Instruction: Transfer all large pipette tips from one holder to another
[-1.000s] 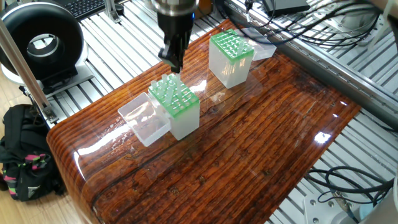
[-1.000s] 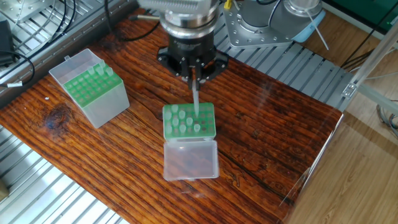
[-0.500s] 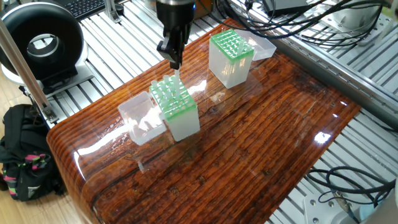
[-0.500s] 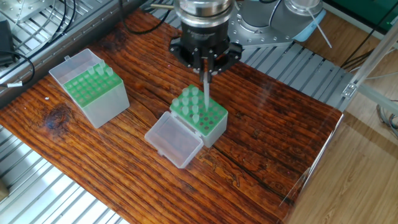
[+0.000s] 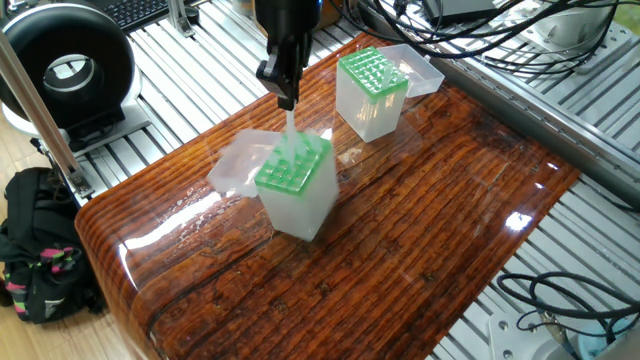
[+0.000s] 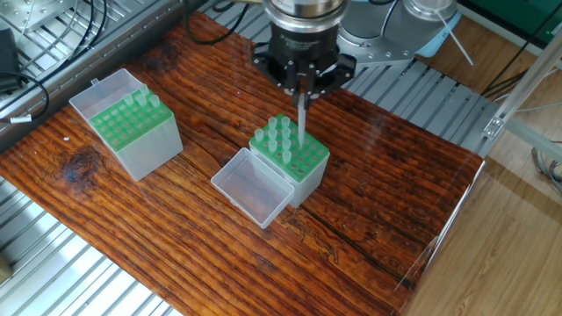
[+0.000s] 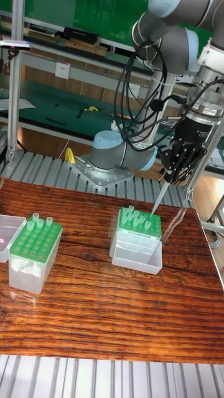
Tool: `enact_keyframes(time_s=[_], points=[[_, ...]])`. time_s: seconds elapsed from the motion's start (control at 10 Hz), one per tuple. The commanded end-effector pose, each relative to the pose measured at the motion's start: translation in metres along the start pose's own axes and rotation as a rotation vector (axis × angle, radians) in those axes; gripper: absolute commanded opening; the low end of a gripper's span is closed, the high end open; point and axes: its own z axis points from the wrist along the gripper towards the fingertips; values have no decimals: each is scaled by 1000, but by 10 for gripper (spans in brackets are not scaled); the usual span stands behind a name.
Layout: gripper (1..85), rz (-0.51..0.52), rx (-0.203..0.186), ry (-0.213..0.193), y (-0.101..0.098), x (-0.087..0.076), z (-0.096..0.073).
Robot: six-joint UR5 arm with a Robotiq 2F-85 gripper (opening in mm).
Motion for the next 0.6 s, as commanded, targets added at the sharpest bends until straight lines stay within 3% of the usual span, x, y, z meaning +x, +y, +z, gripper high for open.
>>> enact_keyframes(time_s=[0.0,0.3,0.5], points=[[17,39,-27,40,16,9,-4],[17,70,-48,64,23,8,-4],[10,76,-32,98,15,9,-4]])
